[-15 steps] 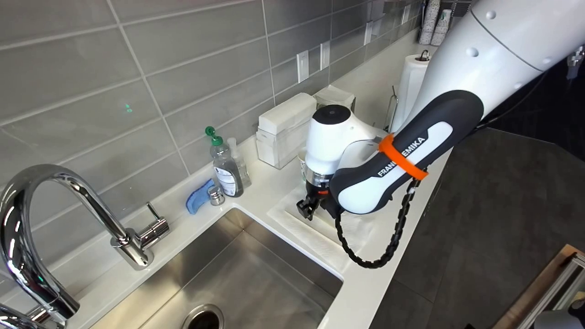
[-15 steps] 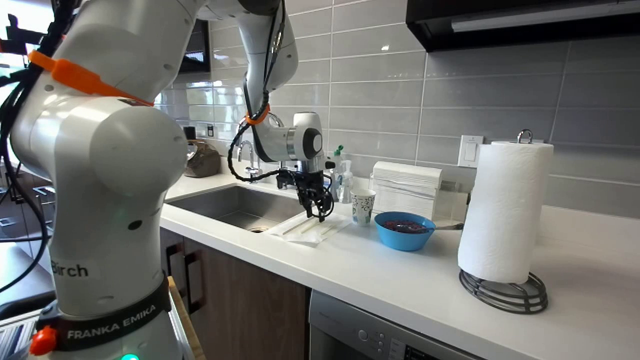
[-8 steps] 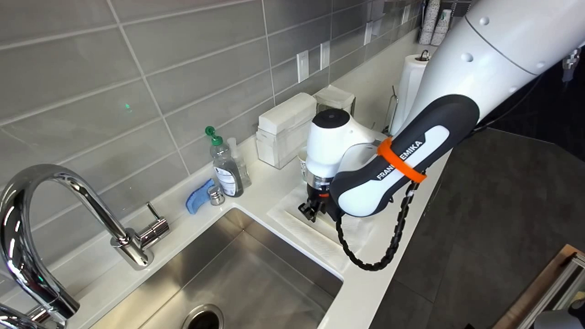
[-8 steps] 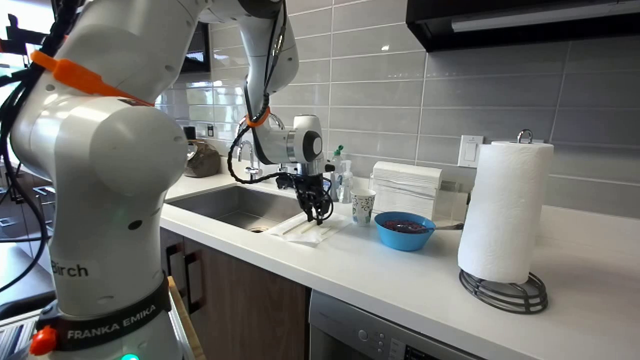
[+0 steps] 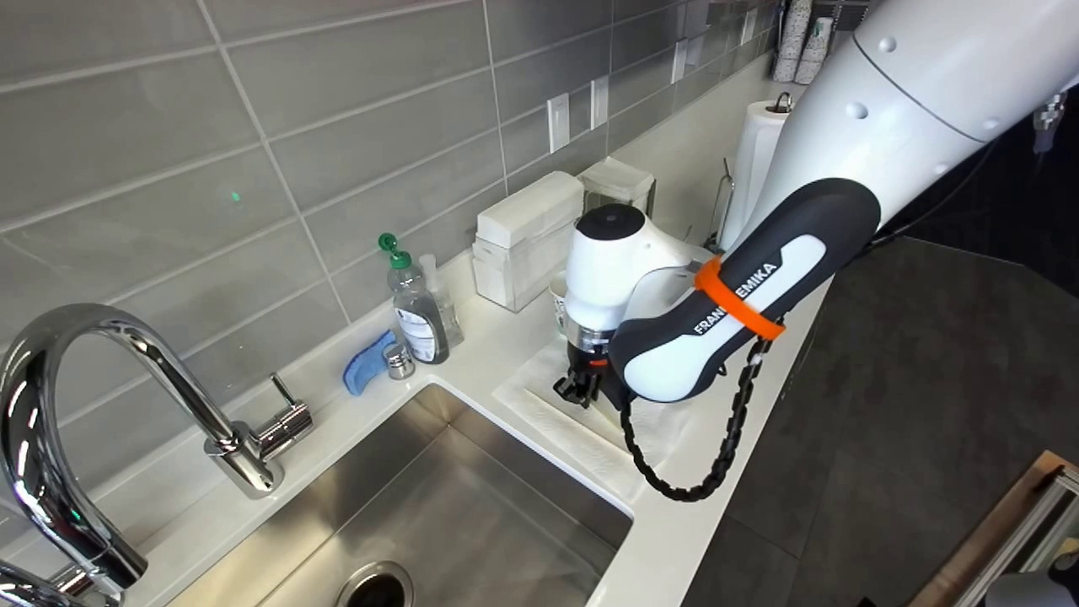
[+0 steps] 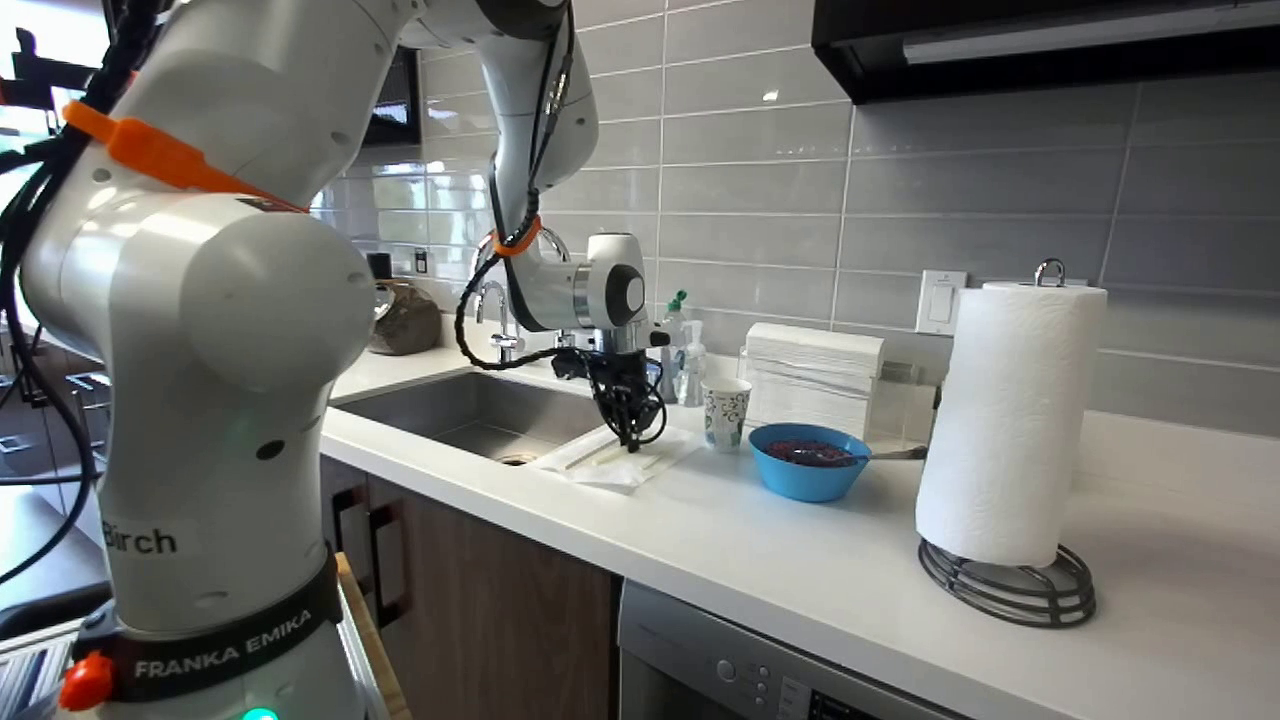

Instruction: Use the white spoon to put the contents from the bowl into the cup on the left then put the spoon in the bowl.

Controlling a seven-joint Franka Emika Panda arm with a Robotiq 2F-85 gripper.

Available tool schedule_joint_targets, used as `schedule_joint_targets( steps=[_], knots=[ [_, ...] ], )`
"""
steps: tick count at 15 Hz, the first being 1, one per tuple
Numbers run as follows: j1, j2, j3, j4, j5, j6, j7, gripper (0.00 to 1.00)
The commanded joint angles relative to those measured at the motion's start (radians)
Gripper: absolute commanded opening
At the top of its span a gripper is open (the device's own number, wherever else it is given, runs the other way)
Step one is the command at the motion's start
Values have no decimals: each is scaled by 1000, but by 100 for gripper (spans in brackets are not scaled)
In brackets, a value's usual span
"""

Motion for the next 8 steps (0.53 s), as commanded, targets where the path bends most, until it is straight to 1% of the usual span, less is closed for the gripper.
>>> schedule_joint_targets(
  steps=[1,3,5,8],
  knots=[
    [17,13,-13,8,0,6,7,3],
    [23,0,-15,8,-4,-5,12,4],
    [16,-22,2,6,20,-14,8,4],
    [10,-78,19,-4,76,-87,37,4]
  ],
)
